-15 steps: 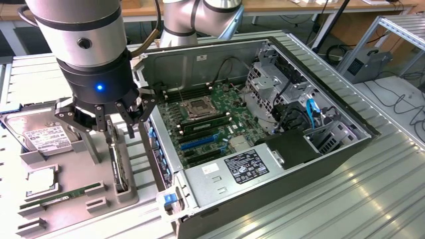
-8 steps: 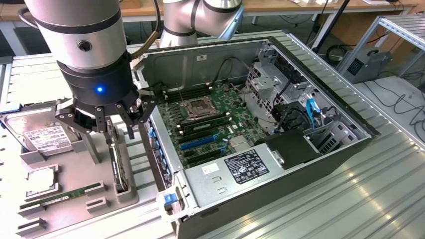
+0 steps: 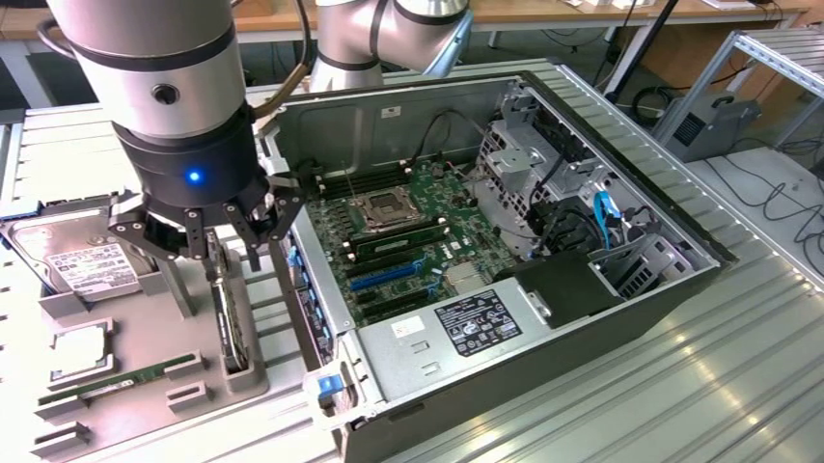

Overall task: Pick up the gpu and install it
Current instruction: 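Pick up the gpu and move the gpu toward the slot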

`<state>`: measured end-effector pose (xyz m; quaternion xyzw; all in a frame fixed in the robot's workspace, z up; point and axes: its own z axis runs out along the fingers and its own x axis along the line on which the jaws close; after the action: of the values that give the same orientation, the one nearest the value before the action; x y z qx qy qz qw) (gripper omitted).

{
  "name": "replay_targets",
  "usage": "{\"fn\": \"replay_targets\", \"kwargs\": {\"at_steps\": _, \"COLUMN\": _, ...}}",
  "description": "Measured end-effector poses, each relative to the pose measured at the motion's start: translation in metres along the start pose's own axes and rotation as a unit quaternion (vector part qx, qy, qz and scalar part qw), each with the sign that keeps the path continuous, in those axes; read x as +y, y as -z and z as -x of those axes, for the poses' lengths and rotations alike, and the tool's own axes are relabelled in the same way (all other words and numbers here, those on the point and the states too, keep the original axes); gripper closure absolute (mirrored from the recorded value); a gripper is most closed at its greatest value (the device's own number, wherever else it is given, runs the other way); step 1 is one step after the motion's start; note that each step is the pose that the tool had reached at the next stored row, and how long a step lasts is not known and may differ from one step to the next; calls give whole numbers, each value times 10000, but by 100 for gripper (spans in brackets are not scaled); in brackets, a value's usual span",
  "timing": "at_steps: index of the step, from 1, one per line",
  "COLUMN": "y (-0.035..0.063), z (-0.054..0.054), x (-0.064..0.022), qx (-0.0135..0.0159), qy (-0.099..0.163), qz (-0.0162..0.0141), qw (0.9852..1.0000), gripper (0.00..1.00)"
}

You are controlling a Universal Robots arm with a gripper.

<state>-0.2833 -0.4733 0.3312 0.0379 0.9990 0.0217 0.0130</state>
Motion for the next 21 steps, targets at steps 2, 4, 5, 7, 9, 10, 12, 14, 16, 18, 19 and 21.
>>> {"fn": "replay_targets", "kwargs": {"at_steps": 2, "y": -10, "z": 0, "x": -1, "qx": 0, "qy": 0, "qz": 0, "qw": 10000, "gripper": 58}}
{"fn": "replay_targets", "kwargs": {"at_steps": 4, "y": -16, "z": 0, "x": -1, "qx": 0, "qy": 0, "qz": 0, "qw": 10000, "gripper": 58}}
{"fn": "replay_targets", "kwargs": {"at_steps": 5, "y": -19, "z": -1, "x": -1, "qx": 0, "qy": 0, "qz": 0, "qw": 10000, "gripper": 58}}
{"fn": "replay_targets", "kwargs": {"at_steps": 7, "y": -26, "z": -1, "x": -1, "qx": 0, "qy": 0, "qz": 0, "qw": 10000, "gripper": 58}}
{"fn": "replay_targets", "kwargs": {"at_steps": 9, "y": -33, "z": -1, "x": -2, "qx": 0, "qy": 0, "qz": 0, "qw": 10000, "gripper": 58}}
{"fn": "replay_targets", "kwargs": {"at_steps": 10, "y": -36, "z": -1, "x": -2, "qx": 0, "qy": 0, "qz": 0, "qw": 10000, "gripper": 58}}
{"fn": "replay_targets", "kwargs": {"at_steps": 12, "y": -42, "z": -1, "x": -2, "qx": 0, "qy": 0, "qz": 0, "qw": 10000, "gripper": 58}}
{"fn": "replay_targets", "kwargs": {"at_steps": 14, "y": -48, "z": -1, "x": -2, "qx": 0, "qy": 0, "qz": 0, "qw": 10000, "gripper": 58}}
{"fn": "replay_targets", "kwargs": {"at_steps": 16, "y": -53, "z": -1, "x": -2, "qx": 0, "qy": 0, "qz": 0, "qw": 10000, "gripper": 58}}
{"fn": "replay_targets", "kwargs": {"at_steps": 18, "y": -61, "z": -2, "x": -3, "qx": 0, "qy": 0, "qz": 0, "qw": 10000, "gripper": 58}}
{"fn": "replay_targets", "kwargs": {"at_steps": 19, "y": -65, "z": -2, "x": -3, "qx": 0, "qy": 0, "qz": 0, "qw": 10000, "gripper": 58}}
{"fn": "replay_targets", "kwargs": {"at_steps": 21, "y": -70, "z": -2, "x": -3, "qx": 0, "qy": 0, "qz": 0, "qw": 10000, "gripper": 58}}
